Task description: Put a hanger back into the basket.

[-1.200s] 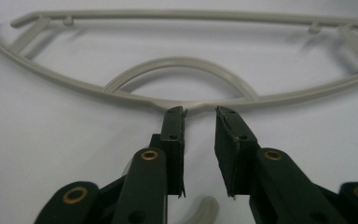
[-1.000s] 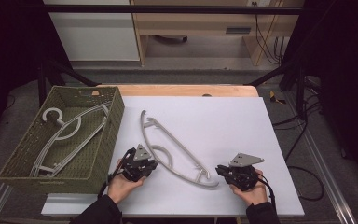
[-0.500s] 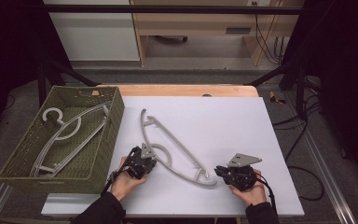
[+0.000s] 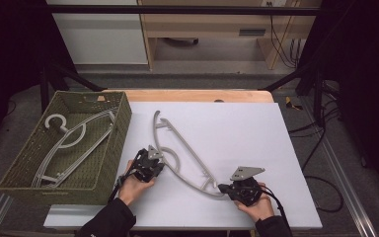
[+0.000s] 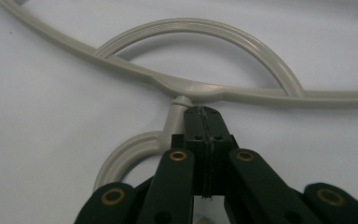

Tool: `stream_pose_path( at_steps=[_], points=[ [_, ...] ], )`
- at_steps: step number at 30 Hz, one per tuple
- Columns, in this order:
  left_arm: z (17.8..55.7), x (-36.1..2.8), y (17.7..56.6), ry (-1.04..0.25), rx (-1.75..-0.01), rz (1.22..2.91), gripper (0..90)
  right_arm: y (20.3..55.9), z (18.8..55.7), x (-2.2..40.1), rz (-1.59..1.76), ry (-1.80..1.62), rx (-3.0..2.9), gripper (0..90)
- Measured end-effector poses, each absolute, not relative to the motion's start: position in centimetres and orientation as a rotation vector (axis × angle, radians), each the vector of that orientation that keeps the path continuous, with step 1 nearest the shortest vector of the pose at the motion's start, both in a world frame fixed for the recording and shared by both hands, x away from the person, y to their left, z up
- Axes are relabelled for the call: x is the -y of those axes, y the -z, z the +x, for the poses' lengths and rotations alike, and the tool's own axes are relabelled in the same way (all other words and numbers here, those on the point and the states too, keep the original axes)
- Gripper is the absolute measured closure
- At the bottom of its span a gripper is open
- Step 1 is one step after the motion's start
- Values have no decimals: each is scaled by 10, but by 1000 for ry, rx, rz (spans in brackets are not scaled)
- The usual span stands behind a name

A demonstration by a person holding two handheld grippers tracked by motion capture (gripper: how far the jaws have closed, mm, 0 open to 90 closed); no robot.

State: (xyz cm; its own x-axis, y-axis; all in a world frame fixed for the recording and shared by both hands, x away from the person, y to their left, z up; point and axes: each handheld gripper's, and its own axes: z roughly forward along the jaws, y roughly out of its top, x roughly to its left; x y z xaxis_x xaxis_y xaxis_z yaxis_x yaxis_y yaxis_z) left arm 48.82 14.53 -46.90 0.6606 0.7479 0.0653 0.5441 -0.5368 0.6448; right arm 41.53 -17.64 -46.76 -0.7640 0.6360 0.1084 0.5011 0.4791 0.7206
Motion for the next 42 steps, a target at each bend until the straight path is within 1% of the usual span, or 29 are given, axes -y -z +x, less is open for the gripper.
stream_pose_path(
  at_steps=[4, 11, 21, 23, 26, 29, 30, 32, 33, 36, 37, 39, 42],
  points=[
    [497, -141, 469, -452, -1017, 2270, 900, 470, 414, 170, 962, -1190, -2573, 900],
    [509, -134, 469, -476, -1058, 2258, 900, 473, 409, 144, 906, -1217, -2623, 900],
    [517, -138, 471, -473, -1098, 2199, 897, 478, 407, 115, 884, -1259, -2643, 900],
    [513, -138, 468, -449, -1101, 2174, 872, 478, 407, 115, 883, -1261, -2630, 900],
    [498, -134, 460, -442, -1073, 2128, 842, 471, 408, 127, 887, -1298, -2554, 899],
    [481, -127, 453, -408, -1026, 2100, 763, 464, 410, 148, 942, -1324, -2467, 891],
    [476, -125, 452, -392, -1019, 2102, 720, 462, 411, 155, 955, -1321, -2442, 883],
    [469, -121, 453, -367, -974, 2118, 698, 461, 412, 168, 979, -1306, -2410, 881],
    [467, -118, 454, -362, -962, 2123, 699, 460, 413, 174, 997, -1299, -2395, 884],
    [464, -108, 457, -340, -905, 2134, 784, 457, 414, 186, 1012, -1289, -2359, 900],
    [463, -105, 458, -334, -889, 2146, 825, 456, 414, 189, 1014, -1290, -2355, 900],
    [462, -98, 461, -295, -877, 2159, 867, 455, 415, 192, 1026, -1290, -2346, 900],
    [457, -87, 465, -266, -842, 2202, 896, 456, 415, 194, 1022, -1282, -2344, 900]
  ],
)
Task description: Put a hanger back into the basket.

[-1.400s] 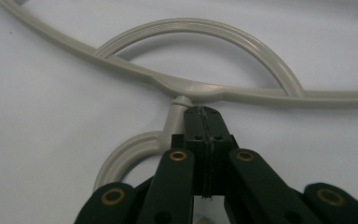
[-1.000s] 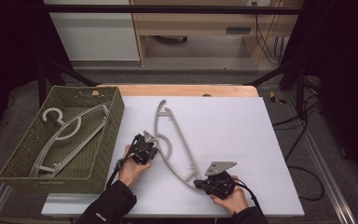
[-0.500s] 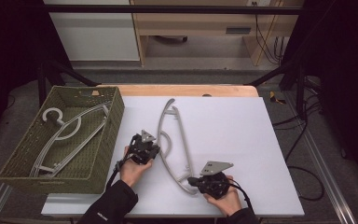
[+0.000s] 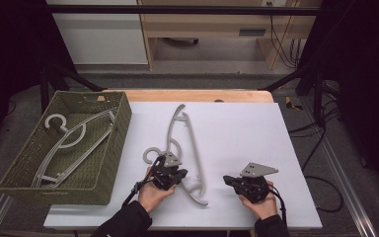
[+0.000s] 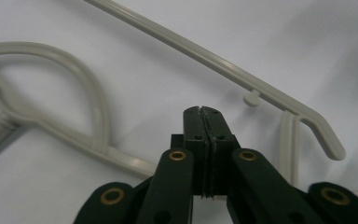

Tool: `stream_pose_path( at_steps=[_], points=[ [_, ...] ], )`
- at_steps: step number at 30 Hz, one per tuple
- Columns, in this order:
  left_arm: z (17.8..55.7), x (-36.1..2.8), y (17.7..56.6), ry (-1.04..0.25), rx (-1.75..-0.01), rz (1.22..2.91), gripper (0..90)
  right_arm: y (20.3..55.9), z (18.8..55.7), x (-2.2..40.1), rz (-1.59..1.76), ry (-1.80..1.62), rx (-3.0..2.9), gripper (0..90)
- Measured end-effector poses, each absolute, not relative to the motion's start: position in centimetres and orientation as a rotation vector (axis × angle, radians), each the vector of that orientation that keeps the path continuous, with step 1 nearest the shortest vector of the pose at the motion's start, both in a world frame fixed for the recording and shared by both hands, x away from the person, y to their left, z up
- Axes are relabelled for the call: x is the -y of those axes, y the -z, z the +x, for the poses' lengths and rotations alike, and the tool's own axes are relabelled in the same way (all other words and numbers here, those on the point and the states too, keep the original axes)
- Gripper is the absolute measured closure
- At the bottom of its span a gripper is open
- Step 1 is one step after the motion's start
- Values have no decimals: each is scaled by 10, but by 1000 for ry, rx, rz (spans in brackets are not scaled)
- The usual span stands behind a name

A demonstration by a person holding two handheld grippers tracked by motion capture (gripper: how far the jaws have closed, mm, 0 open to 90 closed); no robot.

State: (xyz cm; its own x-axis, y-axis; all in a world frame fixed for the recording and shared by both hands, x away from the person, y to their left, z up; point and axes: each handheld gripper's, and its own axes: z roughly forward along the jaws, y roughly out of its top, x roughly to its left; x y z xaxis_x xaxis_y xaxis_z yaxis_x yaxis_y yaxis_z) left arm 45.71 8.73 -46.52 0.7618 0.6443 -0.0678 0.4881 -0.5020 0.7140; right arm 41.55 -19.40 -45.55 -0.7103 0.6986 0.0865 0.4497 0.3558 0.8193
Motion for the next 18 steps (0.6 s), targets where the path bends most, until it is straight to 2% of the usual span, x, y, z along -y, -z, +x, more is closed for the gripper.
stream_pose_path(
  at_steps=[8, 18],
  points=[
    [448, -77, 473, -231, -774, 2298, 899, 458, 416, 192, 1019, -1248, -2370, 900],
    [436, -110, 464, -273, -781, 2412, 900, 458, 416, 193, 1016, -1232, -2372, 900]
  ],
)
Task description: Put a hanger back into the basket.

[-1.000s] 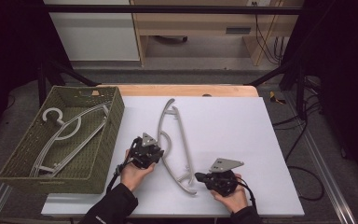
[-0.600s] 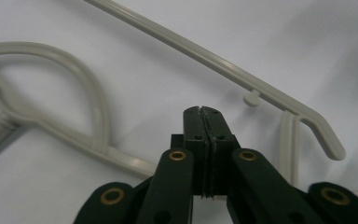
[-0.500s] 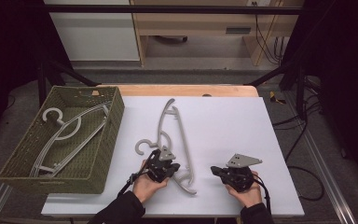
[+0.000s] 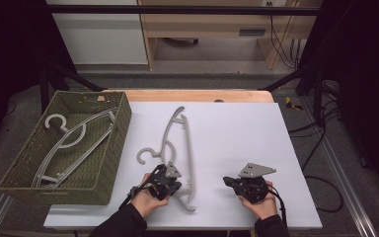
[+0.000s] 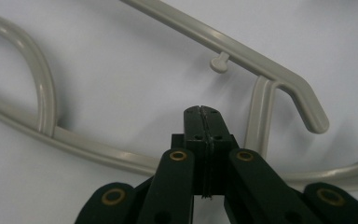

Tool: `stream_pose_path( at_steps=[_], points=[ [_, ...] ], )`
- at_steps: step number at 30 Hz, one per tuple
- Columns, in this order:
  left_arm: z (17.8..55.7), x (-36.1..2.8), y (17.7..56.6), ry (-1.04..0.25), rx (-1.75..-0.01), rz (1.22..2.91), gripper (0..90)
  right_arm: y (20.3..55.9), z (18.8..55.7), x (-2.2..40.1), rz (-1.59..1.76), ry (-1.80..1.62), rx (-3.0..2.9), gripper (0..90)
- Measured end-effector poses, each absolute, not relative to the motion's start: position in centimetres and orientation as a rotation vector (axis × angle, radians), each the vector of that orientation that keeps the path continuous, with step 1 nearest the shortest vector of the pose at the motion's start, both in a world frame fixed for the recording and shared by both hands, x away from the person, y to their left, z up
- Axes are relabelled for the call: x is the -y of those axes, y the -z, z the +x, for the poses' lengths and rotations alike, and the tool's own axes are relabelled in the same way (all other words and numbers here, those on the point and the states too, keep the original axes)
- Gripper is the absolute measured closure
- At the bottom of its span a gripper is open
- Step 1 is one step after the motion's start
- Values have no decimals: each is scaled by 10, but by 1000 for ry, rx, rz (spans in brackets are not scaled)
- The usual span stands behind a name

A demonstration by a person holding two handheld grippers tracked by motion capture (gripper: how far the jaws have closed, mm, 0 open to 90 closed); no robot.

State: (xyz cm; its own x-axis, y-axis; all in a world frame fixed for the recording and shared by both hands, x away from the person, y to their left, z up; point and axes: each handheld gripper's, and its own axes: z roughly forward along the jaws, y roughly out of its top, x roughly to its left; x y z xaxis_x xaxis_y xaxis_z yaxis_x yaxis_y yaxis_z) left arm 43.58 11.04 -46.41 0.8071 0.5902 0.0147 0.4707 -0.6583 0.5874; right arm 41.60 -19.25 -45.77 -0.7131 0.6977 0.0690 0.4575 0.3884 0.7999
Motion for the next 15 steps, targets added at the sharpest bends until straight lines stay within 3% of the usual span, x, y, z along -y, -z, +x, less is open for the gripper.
stream_pose_path(
  at_steps=[9, 15],
  points=[
    [428, -169, 461, -313, -925, 2367, 897, 459, 416, 193, 1034, -1218, -2372, 900],
    [425, -192, 449, -423, -1070, 2210, 642, 460, 417, 193, 1036, -1219, -2373, 892]
  ],
)
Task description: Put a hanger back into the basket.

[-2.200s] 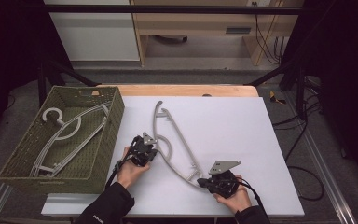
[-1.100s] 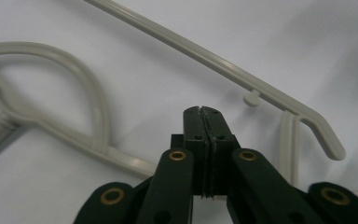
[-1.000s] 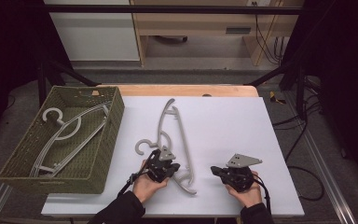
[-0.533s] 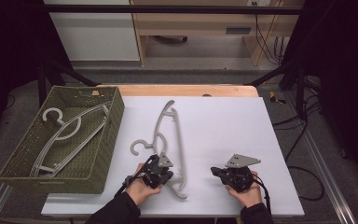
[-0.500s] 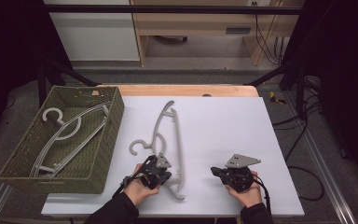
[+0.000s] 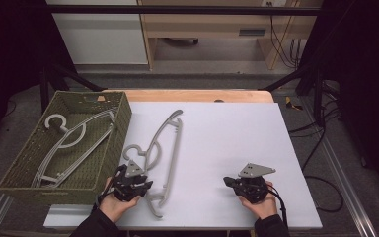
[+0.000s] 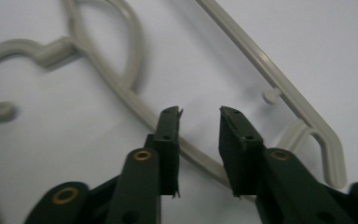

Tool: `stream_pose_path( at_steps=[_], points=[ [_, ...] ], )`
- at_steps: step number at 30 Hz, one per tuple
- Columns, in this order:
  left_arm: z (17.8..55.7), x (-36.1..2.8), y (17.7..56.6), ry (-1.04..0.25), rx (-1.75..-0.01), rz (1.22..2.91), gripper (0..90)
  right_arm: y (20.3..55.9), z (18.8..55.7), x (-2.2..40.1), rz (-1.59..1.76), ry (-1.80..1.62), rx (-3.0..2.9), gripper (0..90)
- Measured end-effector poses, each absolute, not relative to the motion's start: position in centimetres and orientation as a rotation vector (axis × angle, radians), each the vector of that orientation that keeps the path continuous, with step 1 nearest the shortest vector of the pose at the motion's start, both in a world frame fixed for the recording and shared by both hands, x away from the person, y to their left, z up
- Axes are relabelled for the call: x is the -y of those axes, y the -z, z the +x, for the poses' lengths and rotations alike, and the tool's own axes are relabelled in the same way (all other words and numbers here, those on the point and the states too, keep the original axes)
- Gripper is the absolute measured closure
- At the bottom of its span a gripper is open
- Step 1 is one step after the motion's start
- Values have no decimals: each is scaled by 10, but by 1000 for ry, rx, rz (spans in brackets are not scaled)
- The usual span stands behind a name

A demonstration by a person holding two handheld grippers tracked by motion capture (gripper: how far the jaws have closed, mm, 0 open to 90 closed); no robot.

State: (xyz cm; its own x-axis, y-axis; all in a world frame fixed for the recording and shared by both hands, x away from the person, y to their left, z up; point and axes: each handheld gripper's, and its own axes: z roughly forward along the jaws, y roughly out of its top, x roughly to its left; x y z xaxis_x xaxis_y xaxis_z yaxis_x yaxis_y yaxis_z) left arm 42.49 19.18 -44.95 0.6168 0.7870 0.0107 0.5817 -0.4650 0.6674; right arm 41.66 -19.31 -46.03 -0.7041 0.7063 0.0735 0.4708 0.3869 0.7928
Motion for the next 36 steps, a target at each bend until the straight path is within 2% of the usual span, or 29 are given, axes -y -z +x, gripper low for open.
stream_pose_path(
  at_steps=[3, 7, 15, 18, 25, 27, 30, 34, 36],
  points=[
    [432, -193, 456, -430, -1137, 2212, 570, 460, 417, 193, 1042, -1219, -2372, 880],
    [442, -191, 466, -398, -1186, 2208, 525, 461, 417, 194, 1046, -1207, -2372, 860],
    [447, -183, 465, -413, -1220, 2259, 551, 460, 417, 194, 1053, -1212, -2361, 797],
    [449, -180, 463, -414, -1228, 2277, 563, 459, 418, 194, 1073, -1235, -2341, 718],
    [458, -176, 462, -396, -1228, 2292, 638, 455, 417, 199, 1110, -1300, -2200, 399],
    [462, -175, 461, -395, -1218, 2296, 670, 455, 418, 201, 1123, -1295, -2165, 348],
    [468, -174, 461, -387, -1211, 2301, 726, 455, 418, 204, 1136, -1286, -2139, 296],
    [472, -175, 460, -387, -1198, 2310, 804, 455, 418, 206, 1150, -1286, -2132, 294],
    [472, -176, 461, -392, -1161, 2317, 812, 454, 418, 207, 1151, -1284, -2136, 294]
  ],
)
